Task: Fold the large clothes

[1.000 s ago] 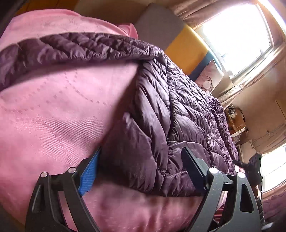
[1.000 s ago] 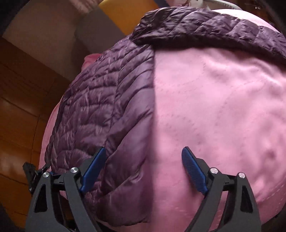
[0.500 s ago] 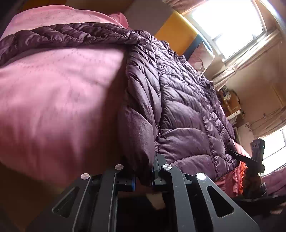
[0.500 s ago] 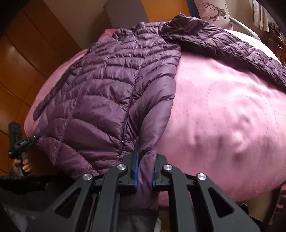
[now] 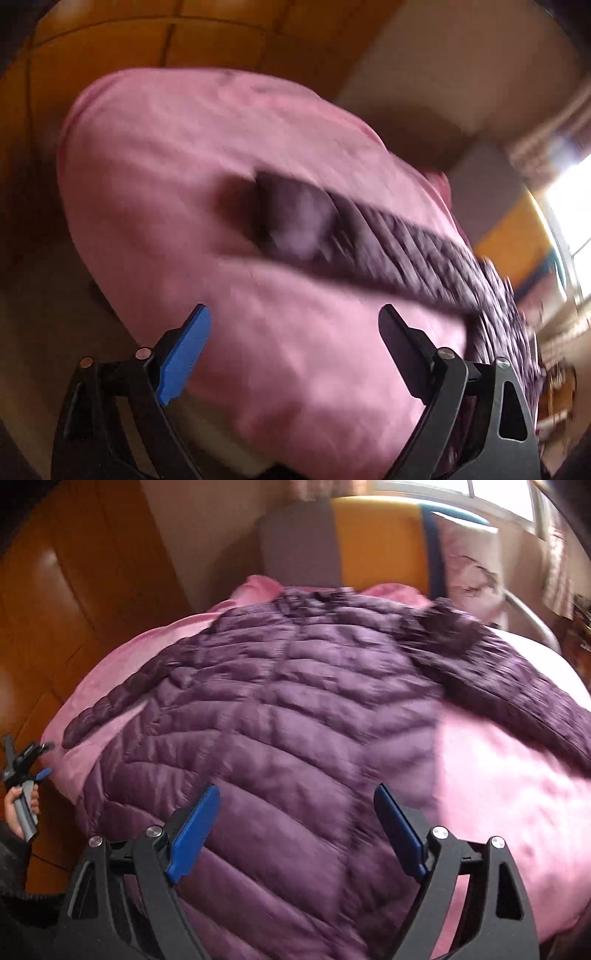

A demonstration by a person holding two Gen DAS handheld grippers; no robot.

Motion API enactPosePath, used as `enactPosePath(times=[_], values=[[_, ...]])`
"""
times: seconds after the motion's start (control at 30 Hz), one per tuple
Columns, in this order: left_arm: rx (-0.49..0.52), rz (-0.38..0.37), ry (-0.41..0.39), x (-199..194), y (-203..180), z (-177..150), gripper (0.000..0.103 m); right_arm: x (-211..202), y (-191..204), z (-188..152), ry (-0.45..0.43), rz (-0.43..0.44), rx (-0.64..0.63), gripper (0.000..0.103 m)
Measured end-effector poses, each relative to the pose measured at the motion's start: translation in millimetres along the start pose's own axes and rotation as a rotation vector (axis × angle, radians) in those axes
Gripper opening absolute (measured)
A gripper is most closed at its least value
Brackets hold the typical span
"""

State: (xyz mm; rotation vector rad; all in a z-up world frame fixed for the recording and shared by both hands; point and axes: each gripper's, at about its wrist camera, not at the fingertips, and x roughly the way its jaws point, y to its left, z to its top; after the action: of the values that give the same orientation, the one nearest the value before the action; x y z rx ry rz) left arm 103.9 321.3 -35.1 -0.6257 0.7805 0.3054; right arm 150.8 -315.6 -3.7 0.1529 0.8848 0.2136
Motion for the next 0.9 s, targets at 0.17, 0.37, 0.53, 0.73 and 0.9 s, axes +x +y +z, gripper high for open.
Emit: enactPosePath(times=[0.17, 0.37, 0.53, 0.73, 0.9], values=[[-0.091, -0.004, 0.024, 41.9, 12.9, 43.6, 0.091, 65.7, 74.3, 18.9, 0.002, 0.069, -0.076, 0.085], [0.042, -0.015, 0.118, 103.6, -16.4, 57.4, 0.009, 120.5, 126.5, 21.5, 0.054, 0.04, -0.183, 0.086], [0.077, 0.149, 0.001, 110.1, -12.6, 88.7, 0.004, 145.6, 153.6, -8.1, 0.117, 0.041, -0.245, 0.084], [0.091, 0.295, 0.025, 122.6, -14.8, 85.0, 0.023, 152.3, 161.9, -21.6, 0.089, 0.04, -0.228, 0.085], [0.066, 0.305, -0.144, 68.9, -31.4, 72.8, 0.08, 149.4, 156.9, -18.6, 0.088, 0.062, -0.218, 0.087]])
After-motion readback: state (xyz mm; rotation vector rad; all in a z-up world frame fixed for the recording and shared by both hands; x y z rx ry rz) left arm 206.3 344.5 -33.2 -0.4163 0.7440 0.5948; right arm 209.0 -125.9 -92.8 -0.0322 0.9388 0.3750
